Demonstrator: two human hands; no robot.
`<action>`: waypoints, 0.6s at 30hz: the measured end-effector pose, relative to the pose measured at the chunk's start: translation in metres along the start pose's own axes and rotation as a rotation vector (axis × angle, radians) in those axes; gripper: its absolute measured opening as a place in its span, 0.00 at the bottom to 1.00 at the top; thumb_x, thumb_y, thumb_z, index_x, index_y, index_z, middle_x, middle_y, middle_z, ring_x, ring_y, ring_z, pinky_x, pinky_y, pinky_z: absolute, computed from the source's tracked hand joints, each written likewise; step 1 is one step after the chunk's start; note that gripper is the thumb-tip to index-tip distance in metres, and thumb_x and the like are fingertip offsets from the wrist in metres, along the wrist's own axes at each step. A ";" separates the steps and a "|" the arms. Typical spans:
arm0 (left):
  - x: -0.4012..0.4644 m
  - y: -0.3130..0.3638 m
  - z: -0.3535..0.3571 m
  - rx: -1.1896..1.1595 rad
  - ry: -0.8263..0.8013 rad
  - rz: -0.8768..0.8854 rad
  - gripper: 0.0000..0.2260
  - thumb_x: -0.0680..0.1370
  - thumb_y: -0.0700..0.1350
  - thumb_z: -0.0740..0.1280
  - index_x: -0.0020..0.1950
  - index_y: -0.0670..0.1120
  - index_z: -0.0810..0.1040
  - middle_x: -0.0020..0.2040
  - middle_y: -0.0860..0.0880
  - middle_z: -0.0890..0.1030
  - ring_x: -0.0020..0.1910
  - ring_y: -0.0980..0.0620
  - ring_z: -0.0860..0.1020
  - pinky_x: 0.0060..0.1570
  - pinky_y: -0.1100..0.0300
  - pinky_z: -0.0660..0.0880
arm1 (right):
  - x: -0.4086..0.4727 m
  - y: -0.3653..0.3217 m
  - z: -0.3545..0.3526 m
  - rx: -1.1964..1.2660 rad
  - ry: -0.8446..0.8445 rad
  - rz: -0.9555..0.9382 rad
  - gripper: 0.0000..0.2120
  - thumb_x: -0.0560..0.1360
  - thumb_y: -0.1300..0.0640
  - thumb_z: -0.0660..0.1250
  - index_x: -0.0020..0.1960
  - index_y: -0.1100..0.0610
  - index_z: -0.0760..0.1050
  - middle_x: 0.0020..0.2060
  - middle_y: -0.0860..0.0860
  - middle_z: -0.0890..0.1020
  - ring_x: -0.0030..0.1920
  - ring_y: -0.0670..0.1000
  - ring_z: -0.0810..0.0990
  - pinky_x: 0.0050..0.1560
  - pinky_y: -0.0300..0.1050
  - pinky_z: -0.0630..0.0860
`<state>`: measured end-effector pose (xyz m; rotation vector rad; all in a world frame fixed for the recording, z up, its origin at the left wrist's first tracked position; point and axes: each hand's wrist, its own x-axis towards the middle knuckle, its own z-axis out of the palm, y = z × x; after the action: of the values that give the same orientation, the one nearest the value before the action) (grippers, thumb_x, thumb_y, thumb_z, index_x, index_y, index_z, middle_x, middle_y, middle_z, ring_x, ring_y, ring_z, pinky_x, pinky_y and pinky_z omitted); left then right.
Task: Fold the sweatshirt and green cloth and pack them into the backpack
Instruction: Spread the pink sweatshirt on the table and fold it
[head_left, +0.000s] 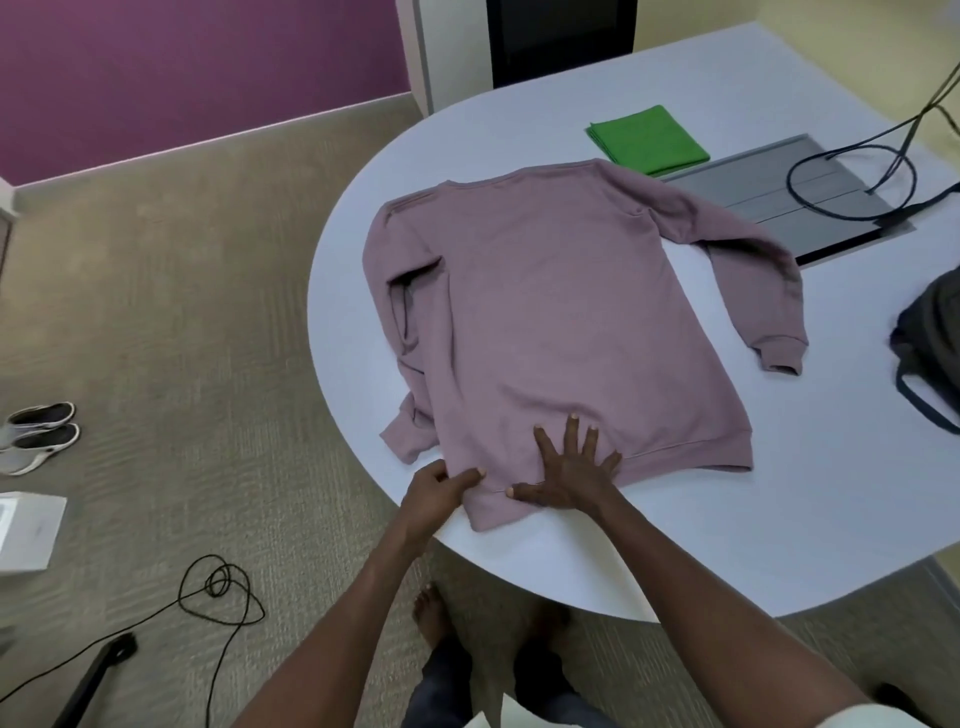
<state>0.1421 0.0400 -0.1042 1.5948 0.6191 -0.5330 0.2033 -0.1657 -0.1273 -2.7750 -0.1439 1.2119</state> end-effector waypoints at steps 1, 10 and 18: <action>0.001 0.005 0.001 -0.223 -0.060 -0.065 0.16 0.76 0.52 0.70 0.60 0.46 0.80 0.53 0.49 0.85 0.54 0.49 0.82 0.59 0.49 0.78 | -0.002 -0.005 -0.003 0.039 -0.018 0.020 0.54 0.66 0.20 0.57 0.79 0.43 0.35 0.76 0.58 0.28 0.76 0.67 0.31 0.67 0.79 0.39; 0.006 0.009 0.010 -0.743 -0.184 -0.220 0.09 0.80 0.41 0.67 0.57 0.39 0.79 0.55 0.39 0.83 0.52 0.45 0.82 0.48 0.54 0.82 | -0.005 -0.014 -0.007 0.201 -0.062 0.088 0.43 0.73 0.25 0.51 0.80 0.43 0.38 0.76 0.55 0.28 0.76 0.65 0.29 0.68 0.79 0.40; 0.012 0.004 0.004 -0.291 -0.146 -0.153 0.25 0.68 0.48 0.80 0.60 0.40 0.78 0.52 0.44 0.84 0.48 0.48 0.84 0.47 0.56 0.81 | -0.002 -0.024 0.002 0.131 -0.081 0.122 0.54 0.74 0.45 0.71 0.78 0.45 0.29 0.72 0.60 0.22 0.72 0.68 0.23 0.65 0.81 0.38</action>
<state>0.1536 0.0363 -0.1098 1.2303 0.6783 -0.6360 0.1990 -0.1419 -0.1238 -2.6573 0.0960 1.3118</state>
